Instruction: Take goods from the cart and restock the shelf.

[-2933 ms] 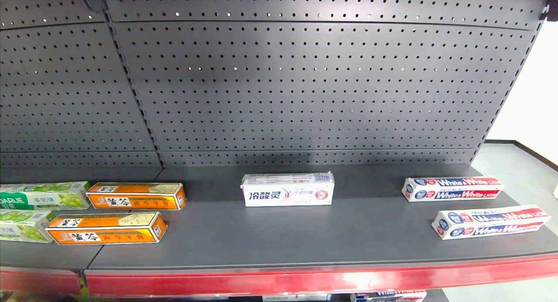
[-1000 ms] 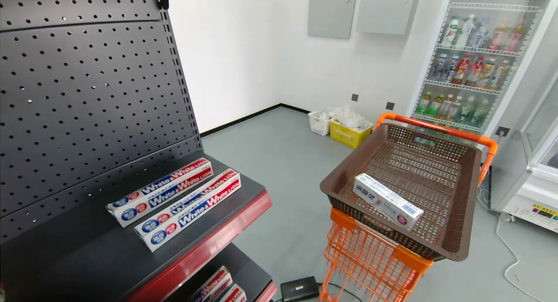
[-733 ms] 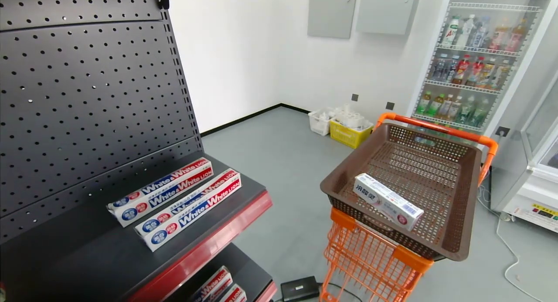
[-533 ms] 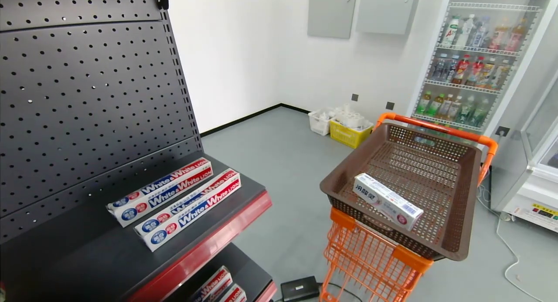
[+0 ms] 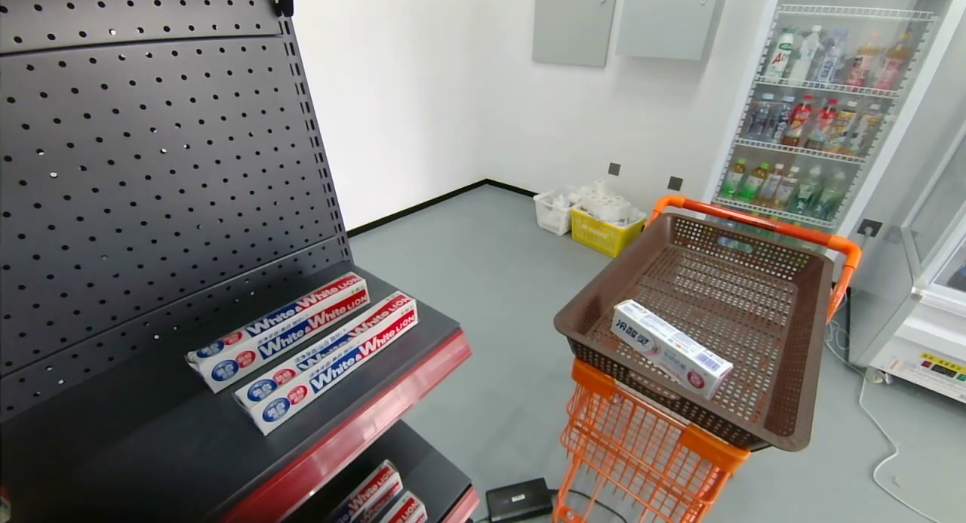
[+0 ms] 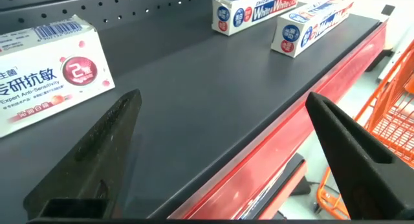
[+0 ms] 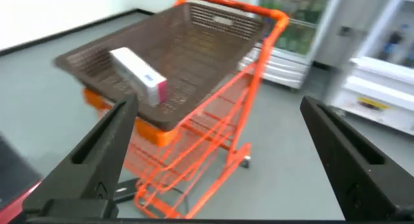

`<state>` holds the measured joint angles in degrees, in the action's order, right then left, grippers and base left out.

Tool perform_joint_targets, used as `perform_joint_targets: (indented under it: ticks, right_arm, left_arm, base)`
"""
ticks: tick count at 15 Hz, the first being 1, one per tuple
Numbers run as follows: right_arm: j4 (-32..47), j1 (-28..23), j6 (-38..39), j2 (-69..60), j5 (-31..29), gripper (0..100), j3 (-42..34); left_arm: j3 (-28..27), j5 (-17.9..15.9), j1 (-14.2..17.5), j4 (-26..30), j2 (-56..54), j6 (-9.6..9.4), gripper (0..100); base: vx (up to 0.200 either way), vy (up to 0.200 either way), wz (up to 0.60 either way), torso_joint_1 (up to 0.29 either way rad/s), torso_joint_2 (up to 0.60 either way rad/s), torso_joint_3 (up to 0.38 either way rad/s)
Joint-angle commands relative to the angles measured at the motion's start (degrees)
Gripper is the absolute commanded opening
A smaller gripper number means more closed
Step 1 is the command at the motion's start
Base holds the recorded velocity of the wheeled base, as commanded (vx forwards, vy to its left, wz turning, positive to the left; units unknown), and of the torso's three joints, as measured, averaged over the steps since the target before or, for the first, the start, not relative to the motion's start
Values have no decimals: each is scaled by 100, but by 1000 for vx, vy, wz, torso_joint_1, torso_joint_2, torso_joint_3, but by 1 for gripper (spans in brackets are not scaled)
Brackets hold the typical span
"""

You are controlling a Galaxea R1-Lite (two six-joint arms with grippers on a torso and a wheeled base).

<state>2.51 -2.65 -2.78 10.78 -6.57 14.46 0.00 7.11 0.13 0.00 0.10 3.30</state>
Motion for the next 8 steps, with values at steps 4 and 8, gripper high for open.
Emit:
perform_joint_targets:
  ticks: [4,8]
  right_arm:
    - [13,-175,366,2482,-345,100,1094]
    - [188,-377,14,3915,-257,100,1876]
  left_arm:
    - [0,1,4,0,-1,4,100]
    - [0,-8,4,0,-1,4,100]
  base:
    - [0,0,0,0,0,0]
    - [0,0,0,0,0,0]
